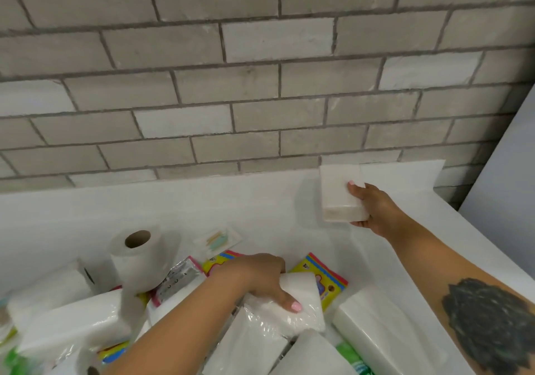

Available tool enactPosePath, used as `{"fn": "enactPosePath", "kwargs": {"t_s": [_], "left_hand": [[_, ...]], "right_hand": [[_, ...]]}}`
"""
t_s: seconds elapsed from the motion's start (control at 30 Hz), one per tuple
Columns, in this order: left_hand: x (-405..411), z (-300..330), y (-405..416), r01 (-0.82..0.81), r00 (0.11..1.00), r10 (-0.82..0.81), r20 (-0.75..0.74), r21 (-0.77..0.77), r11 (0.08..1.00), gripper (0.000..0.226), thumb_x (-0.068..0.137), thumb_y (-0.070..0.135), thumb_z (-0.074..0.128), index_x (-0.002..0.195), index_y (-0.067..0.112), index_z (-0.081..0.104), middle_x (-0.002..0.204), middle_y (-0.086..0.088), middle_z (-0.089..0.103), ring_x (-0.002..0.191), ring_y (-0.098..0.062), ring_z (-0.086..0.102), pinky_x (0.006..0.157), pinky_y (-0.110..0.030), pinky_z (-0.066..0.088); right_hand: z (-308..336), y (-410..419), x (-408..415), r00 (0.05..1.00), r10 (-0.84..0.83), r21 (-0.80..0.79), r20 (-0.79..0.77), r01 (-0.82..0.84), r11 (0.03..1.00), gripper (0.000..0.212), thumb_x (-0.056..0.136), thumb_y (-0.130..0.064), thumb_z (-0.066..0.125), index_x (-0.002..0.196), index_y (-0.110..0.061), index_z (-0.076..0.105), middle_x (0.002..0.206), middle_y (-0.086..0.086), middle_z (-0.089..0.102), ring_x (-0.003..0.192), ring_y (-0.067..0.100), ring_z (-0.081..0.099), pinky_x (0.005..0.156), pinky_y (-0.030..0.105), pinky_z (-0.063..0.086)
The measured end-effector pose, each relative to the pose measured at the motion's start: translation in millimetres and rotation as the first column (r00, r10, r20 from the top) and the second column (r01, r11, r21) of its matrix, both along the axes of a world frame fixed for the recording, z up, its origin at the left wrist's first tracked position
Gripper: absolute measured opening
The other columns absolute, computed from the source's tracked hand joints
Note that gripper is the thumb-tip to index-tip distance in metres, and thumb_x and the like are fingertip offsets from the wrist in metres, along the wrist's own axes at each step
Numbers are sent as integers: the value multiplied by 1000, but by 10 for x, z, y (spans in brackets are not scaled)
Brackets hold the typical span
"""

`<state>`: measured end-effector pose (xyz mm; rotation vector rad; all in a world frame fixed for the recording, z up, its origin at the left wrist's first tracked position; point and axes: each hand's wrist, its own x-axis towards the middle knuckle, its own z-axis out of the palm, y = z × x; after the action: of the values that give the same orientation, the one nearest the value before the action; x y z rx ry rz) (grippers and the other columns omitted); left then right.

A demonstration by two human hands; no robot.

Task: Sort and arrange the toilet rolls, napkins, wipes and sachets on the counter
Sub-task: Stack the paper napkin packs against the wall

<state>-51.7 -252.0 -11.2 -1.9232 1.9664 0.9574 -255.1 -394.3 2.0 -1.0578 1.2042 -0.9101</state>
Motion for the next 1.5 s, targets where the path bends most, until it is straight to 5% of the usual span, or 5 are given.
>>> {"fn": "enactPosePath", "kwargs": {"t_s": [0.57,0.7,0.83,1.13,1.5], "left_hand": [[196,526,-29,-289,909,162,-384,-303,908,60,64,56,77,108,27,49,103,10,62,93,-6,61,81,-28,53],[193,571,-53,-408,841,211,-497,-329,851,55,65,55,76,105,27,50,100,12,62,91,-3,61,81,-27,53],[200,567,-73,-469,795,236,-559,-319,823,32,71,49,73,88,33,51,93,14,62,85,1,60,73,-19,49],[273,435,-176,-584,737,357,-574,-273,765,57,70,56,70,110,23,47,101,11,59,87,-1,57,66,-17,46],[299,263,-473,-747,583,501,-640,-179,641,61,75,61,63,106,9,55,99,-4,67,84,-16,65,68,-27,50]], "right_hand": [[-338,-306,206,999,1,48,-54,2,999,31,91,-25,60,111,-3,55,95,9,60,81,26,58,61,31,47],[-493,-427,317,976,-29,16,-216,33,999,48,90,-32,60,121,5,53,112,17,56,98,30,54,78,34,46],[-608,-515,423,905,-14,-3,-426,14,1000,52,92,-42,53,121,0,54,121,17,57,111,37,54,100,44,43],[-697,-567,511,617,21,10,-786,-21,1000,58,96,-50,32,134,-9,46,132,16,43,120,33,43,102,43,38],[-685,-524,493,574,-96,-147,-813,-42,988,62,94,-53,36,144,-16,28,141,14,37,128,33,36,101,47,34]]}}
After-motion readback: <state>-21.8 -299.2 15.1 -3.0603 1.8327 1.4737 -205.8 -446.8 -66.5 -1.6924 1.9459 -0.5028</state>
